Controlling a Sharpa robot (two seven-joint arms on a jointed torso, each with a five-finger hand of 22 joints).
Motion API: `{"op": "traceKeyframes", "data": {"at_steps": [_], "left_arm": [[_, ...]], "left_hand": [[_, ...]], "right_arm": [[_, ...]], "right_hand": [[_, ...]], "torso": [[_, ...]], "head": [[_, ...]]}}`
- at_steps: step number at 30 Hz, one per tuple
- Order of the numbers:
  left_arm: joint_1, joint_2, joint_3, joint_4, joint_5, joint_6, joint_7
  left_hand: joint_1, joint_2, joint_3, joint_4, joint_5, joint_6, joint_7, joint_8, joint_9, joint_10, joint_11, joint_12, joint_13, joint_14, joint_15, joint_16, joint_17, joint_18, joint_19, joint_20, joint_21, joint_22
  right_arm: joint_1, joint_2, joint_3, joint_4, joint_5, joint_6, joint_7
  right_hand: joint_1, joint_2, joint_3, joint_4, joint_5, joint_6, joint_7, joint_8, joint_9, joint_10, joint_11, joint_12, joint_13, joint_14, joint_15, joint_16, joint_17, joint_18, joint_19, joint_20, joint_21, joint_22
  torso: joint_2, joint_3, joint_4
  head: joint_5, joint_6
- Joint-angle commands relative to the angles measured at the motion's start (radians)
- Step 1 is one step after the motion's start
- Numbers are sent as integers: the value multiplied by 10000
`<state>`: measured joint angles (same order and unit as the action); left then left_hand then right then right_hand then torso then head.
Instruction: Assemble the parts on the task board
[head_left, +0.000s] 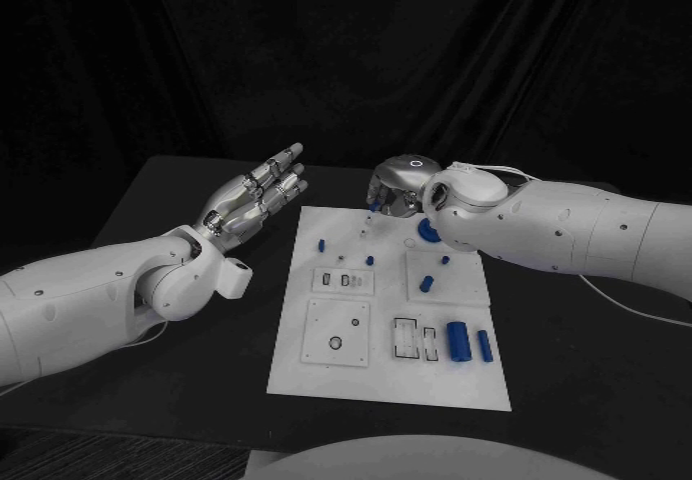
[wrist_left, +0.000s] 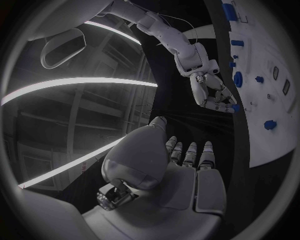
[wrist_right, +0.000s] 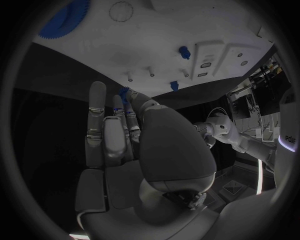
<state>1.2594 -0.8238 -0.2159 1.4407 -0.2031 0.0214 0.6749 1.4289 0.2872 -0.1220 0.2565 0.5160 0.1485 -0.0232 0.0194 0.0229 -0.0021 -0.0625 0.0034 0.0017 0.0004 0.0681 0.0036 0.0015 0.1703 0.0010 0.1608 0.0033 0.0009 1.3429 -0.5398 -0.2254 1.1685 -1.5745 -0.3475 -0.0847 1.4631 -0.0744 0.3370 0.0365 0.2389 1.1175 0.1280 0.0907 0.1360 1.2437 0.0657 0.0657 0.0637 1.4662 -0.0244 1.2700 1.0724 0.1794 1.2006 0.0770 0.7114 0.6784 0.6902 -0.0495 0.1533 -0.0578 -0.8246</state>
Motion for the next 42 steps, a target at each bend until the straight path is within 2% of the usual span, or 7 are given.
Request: {"op": "traceKeyframes", "data": {"at_steps": [1,15,18,24,28,42], "left_arm": [[3,30,10,-3,-5,134,189],[1,75,10,-42,-5,155,183],[-1,95,10,-57,-5,168,185],[-7,122,10,-81,-5,191,181],[-9,130,10,-92,-5,213,158],[-16,156,10,-112,-5,273,116]], "left_hand": [[122,-3,43,9,66,7,58,53,9,21,78,-34,-17,-4,35,-36,-15,-89,-10,34,-33,-9],[122,-3,43,9,66,7,58,53,9,21,78,-34,-17,-4,35,-36,-15,-89,-10,34,-33,-9],[122,-3,43,9,66,7,58,53,9,21,78,-34,-17,-4,35,-36,-15,-89,-10,34,-33,-9],[125,0,69,3,65,-6,60,49,7,21,82,-34,-17,-4,33,-36,-15,-85,-10,32,-33,-9],[125,0,69,3,65,-6,60,49,7,21,82,-34,-17,-4,33,-36,-15,-85,-10,32,-33,-9],[132,7,109,-7,67,-17,75,45,5,21,106,-34,-17,-4,33,-36,-15,-80,-10,33,-33,-9]], "right_arm": [[-53,56,8,-95,-199,173,-245],[-188,236,9,-309,-205,243,-142],[-209,273,9,-352,-205,261,-126],[-249,349,9,-435,-205,316,-102],[-270,397,9,-497,-205,426,-89],[-374,545,9,-700,-205,750,-125]], "right_hand": [[-113,18,11,69,-54,-85,-22,-62,-3,-110,7,-58,-7,-31,74,-46,-7,1,-31,53,29,20],[-141,10,18,103,-100,-122,-12,-102,-5,-175,24,-55,-7,-41,91,-58,-28,3,-43,71,27,39],[-146,12,20,111,-113,-128,-14,-109,-6,-184,24,-55,-6,-49,94,-73,-52,3,-47,75,25,42],[-153,13,21,121,-126,-134,-16,-116,-5,-193,25,-53,-5,-53,95,-78,-60,3,-53,79,23,46],[-168,13,28,143,-153,-161,-23,-142,-7,-230,25,-54,-5,-71,96,-98,-89,6,-72,88,14,56],[-210,-13,55,216,-222,-313,-18,-245,-25,-423,55,-64,-9,-131,116,-152,-161,12,-148,117,-25,97]], "torso": [[-1,0,8],[-2,-2,13],[-6,-12,3],[-1,-4,6],[-2,-5,16],[-2,-5,-5]], "head": [[6,-2],[32,-10],[23,-13],[47,-38],[40,-47],[59,-80]]}}
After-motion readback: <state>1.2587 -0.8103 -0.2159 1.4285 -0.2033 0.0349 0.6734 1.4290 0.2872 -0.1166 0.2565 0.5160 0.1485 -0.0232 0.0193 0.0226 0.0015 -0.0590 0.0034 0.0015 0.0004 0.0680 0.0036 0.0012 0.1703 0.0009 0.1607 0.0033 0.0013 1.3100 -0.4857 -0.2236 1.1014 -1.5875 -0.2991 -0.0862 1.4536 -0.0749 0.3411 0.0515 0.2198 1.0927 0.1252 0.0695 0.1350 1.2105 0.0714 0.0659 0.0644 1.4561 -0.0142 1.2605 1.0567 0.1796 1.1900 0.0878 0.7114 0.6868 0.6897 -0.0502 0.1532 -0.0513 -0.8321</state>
